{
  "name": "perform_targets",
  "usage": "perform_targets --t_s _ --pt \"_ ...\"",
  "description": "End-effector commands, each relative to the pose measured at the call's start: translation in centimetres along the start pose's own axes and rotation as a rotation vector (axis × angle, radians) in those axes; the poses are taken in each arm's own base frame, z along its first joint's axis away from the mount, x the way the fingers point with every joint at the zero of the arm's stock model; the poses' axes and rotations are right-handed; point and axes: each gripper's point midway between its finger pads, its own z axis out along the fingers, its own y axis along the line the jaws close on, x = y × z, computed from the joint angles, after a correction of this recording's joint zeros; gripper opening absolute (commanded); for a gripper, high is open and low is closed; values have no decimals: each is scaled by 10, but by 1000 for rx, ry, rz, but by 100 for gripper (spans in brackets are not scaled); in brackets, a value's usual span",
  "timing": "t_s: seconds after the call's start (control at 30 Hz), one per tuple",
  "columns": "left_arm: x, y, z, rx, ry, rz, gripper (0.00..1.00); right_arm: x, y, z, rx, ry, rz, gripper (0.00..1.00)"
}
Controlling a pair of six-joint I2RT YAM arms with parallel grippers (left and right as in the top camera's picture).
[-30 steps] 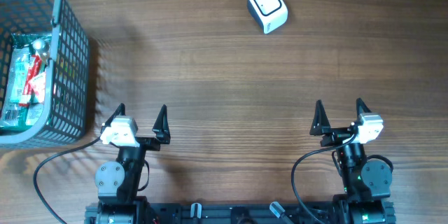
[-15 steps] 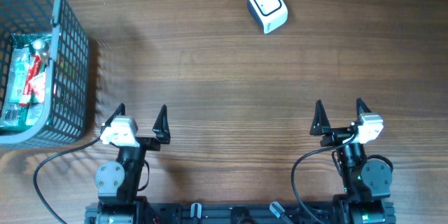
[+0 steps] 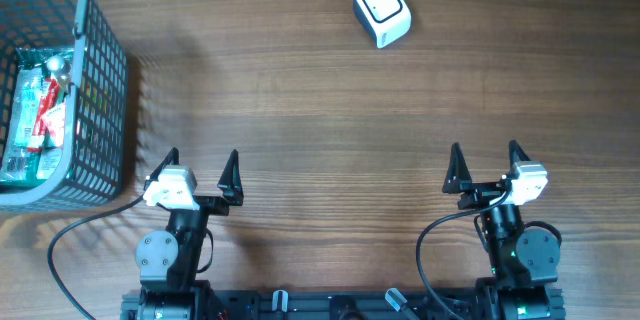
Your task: Scan the item barcode
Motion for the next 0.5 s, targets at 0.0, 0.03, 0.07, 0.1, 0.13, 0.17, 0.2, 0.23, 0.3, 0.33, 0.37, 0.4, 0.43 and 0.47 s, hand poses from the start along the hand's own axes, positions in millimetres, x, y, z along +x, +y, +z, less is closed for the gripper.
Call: perform_targets --t_s 0.0,0.03,0.07,0.1,0.13,0.17,0.2,0.23,0.3,0.33,0.37,0.4,0.43,0.47 --pt "1 -2 0 12 2 16 100 -1 -2 0 9 -5 -18 100" --pt "1 -2 0 12 2 16 100 -1 -2 0 9 -5 -18 100" --pt "1 -2 0 12 2 16 100 -1 -2 0 9 -5 -17 100" --pt "1 -2 0 12 2 16 100 -1 -2 0 9 -5 -17 100" --pt "1 -2 0 12 2 16 100 -1 -2 0 9 -5 -17 100" --pt "1 -2 0 12 2 16 100 -1 -2 0 9 -5 -17 100" --pt "1 -2 0 12 2 16 100 -1 -2 0 9 -5 -18 100" --pt "1 -2 0 12 2 16 100 -1 -2 0 9 -5 -17 100" --pt "1 -2 0 12 2 16 100 -1 -2 0 9 -5 -18 100" --pt "1 -2 0 10 1 19 100 -1 -2 0 9 -5 -17 100" --pt "0 2 0 -9 -2 29 100 -1 -2 0 9 -5 -17 100" --pt "-1 9 -1 -53 -9 27 100 -1 -2 0 9 -5 -18 100" --pt "1 12 -1 -71 -3 27 100 -1 -2 0 9 -5 -17 100" --pt "1 13 -1 -76 -3 27 100 -1 -2 0 9 -5 -18 100"
